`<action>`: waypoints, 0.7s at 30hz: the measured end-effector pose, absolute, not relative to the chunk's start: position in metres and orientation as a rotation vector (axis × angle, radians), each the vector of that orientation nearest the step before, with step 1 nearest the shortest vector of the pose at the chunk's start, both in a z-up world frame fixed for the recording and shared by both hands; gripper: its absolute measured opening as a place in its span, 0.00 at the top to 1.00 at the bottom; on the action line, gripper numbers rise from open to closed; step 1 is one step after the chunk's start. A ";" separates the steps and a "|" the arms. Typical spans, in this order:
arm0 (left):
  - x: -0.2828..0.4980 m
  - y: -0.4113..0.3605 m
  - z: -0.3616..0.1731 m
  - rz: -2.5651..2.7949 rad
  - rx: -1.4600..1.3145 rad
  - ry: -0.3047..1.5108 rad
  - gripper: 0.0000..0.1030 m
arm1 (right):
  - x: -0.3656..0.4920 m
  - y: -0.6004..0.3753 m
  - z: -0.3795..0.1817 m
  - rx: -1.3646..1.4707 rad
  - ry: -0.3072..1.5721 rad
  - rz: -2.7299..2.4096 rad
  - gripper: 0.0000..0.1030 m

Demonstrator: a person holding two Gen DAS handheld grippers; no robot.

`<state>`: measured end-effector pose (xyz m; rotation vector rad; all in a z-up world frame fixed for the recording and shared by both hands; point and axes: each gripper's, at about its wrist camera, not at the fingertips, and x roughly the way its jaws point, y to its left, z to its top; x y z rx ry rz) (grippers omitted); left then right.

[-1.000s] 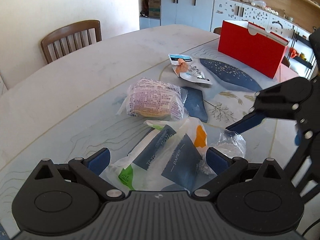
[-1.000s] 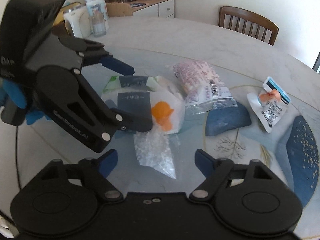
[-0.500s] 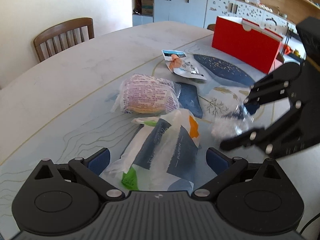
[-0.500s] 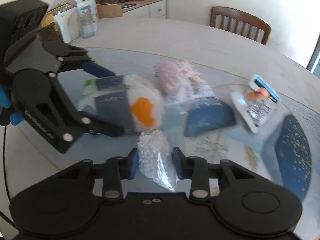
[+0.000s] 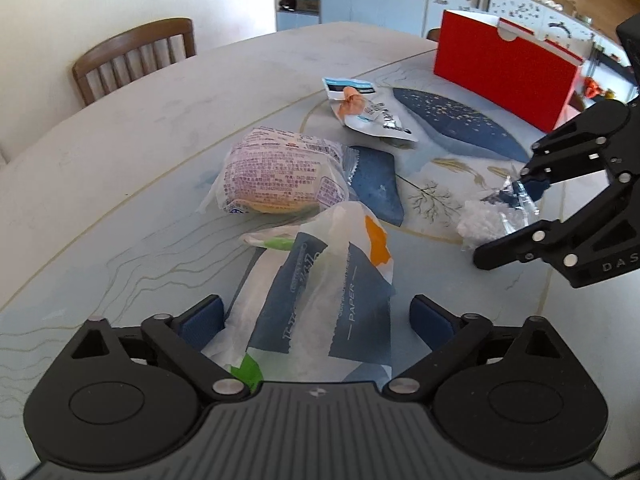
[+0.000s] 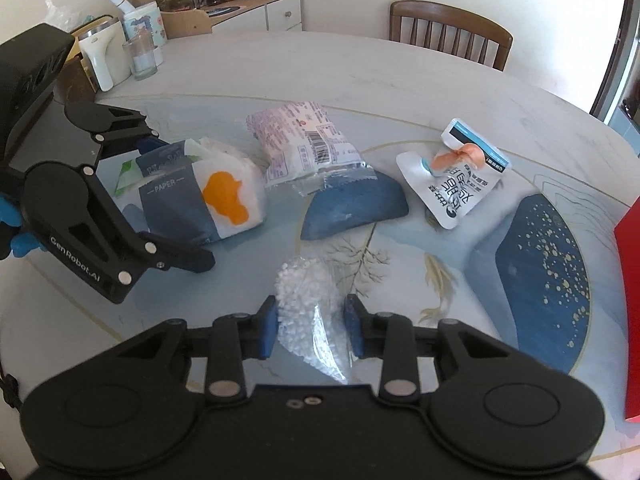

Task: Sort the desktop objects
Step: 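Grasp the white tissue pack with the left gripper while the right gripper grasps the bead bag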

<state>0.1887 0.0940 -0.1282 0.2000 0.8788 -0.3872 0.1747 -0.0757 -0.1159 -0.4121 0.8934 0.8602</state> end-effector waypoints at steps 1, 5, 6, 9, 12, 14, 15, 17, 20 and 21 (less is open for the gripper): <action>0.188 0.093 -0.127 -0.377 0.189 0.878 0.11 | 0.174 -0.076 -0.116 -0.417 0.895 0.859 0.67; 0.186 0.089 -0.123 -0.325 0.161 0.886 0.24 | 0.174 -0.083 -0.115 -0.428 0.896 0.865 0.67; 0.185 0.088 -0.122 -0.319 0.155 0.887 0.28 | 0.174 -0.084 -0.115 -0.429 0.896 0.867 0.67; 0.180 0.083 -0.120 -0.283 0.134 0.898 0.35 | 0.175 -0.091 -0.114 -0.432 0.896 0.873 0.69; 0.174 0.075 -0.118 -0.238 0.117 0.898 0.43 | 0.178 -0.099 -0.113 -0.427 0.903 0.878 0.70; 0.170 0.070 -0.116 -0.209 0.100 0.900 0.46 | 0.180 -0.106 -0.112 -0.425 0.907 0.878 0.71; 0.168 0.067 -0.115 -0.199 0.089 0.902 0.48 | 0.181 -0.110 -0.111 -0.425 0.910 0.878 0.71; 0.164 0.061 -0.113 -0.183 0.071 0.904 0.51 | 0.183 -0.118 -0.110 -0.418 0.919 0.878 0.71; 0.158 0.050 -0.110 -0.166 0.046 0.912 0.54 | 0.186 -0.130 -0.106 -0.412 0.926 0.873 0.71; 0.156 0.045 -0.109 -0.163 0.038 0.913 0.56 | 0.187 -0.134 -0.105 -0.411 0.927 0.874 0.71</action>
